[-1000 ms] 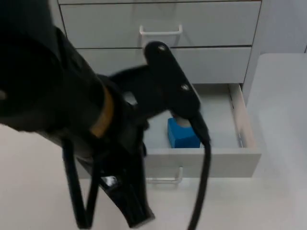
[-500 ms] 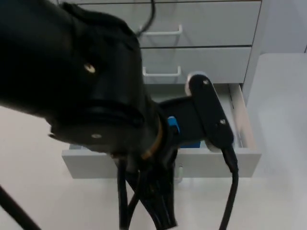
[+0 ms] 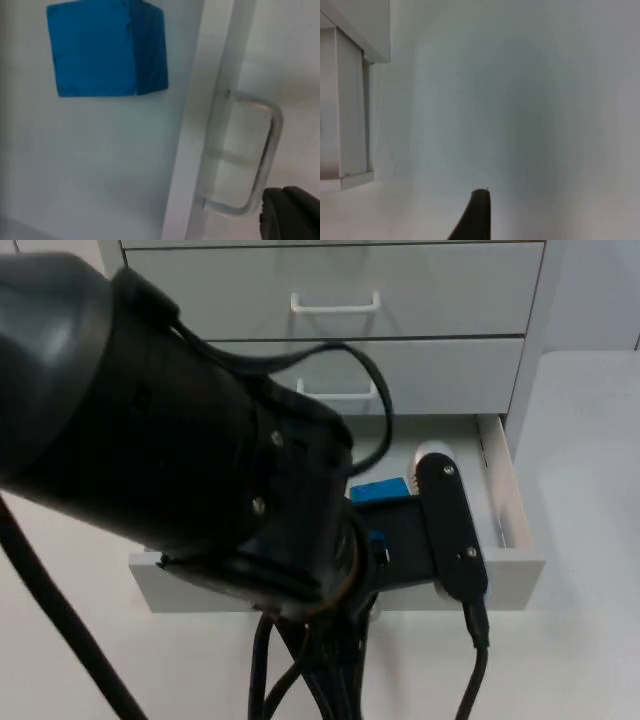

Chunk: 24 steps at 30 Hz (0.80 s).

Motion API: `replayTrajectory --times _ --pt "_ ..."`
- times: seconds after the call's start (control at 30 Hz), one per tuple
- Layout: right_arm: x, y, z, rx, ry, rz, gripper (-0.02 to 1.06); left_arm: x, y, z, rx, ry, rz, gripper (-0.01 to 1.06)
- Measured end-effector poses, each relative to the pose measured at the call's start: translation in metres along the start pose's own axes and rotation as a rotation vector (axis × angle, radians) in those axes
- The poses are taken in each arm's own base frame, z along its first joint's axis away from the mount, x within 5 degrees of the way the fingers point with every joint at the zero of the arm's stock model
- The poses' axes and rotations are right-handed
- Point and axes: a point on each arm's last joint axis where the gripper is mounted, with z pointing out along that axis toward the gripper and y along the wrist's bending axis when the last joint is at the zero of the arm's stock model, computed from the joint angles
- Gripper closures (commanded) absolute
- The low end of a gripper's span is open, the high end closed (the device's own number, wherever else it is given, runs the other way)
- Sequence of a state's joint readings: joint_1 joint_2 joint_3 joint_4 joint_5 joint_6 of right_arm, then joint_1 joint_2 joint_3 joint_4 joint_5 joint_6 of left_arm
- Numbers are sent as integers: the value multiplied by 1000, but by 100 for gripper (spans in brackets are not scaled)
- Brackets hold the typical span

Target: Open the drawer with the left hand, place the block into the drawer with the right hand, then close the drawer with the left hand.

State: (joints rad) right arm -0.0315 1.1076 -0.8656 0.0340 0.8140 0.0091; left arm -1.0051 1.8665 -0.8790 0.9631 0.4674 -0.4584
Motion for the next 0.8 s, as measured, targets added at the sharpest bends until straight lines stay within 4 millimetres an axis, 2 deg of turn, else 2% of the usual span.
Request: replayTrajectory --times 0.33,0.5,0.8 --pt "0 0 0 0 0 0 24 -1 -2 18 -55 14 51 105" --pt "0 0 0 0 0 0 24 -4 7 24 -82 2 26 105" --pt "0 0 0 0 -2 0 24 7 25 37 -68 2 -27 105"
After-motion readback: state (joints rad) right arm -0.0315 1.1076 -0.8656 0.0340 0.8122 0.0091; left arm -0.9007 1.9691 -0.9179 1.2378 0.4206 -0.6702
